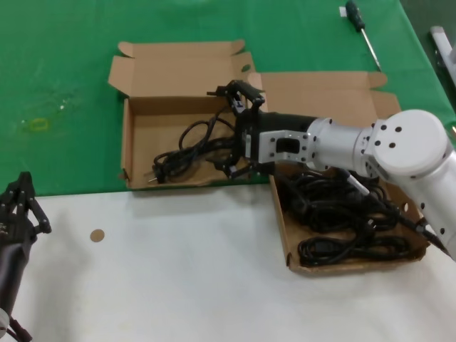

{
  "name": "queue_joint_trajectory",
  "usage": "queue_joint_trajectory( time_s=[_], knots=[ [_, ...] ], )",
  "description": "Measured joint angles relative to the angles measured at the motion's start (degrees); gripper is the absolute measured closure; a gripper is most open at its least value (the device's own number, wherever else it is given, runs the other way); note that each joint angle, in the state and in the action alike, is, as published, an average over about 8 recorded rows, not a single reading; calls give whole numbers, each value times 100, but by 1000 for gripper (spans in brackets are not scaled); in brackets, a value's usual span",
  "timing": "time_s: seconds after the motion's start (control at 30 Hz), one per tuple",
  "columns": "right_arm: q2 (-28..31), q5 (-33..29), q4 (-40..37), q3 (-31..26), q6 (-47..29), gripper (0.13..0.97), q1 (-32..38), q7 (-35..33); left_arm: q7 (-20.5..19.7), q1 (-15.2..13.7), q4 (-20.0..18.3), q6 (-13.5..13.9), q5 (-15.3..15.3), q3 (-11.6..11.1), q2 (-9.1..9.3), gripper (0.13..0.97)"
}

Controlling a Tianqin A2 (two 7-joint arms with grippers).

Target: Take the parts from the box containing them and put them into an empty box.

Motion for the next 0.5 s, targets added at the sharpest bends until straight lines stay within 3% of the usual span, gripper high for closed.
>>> queue_joint_trajectory(
  time_s=[0.17, 0.5],
  knots=[
    [9, 2, 33, 8, 12, 243, -23, 22, 0, 0, 0, 0, 0, 0, 0, 931],
    [2, 152, 289, 204, 298, 151, -390, 260, 0, 0, 0, 0, 0, 0, 0, 887]
  ],
)
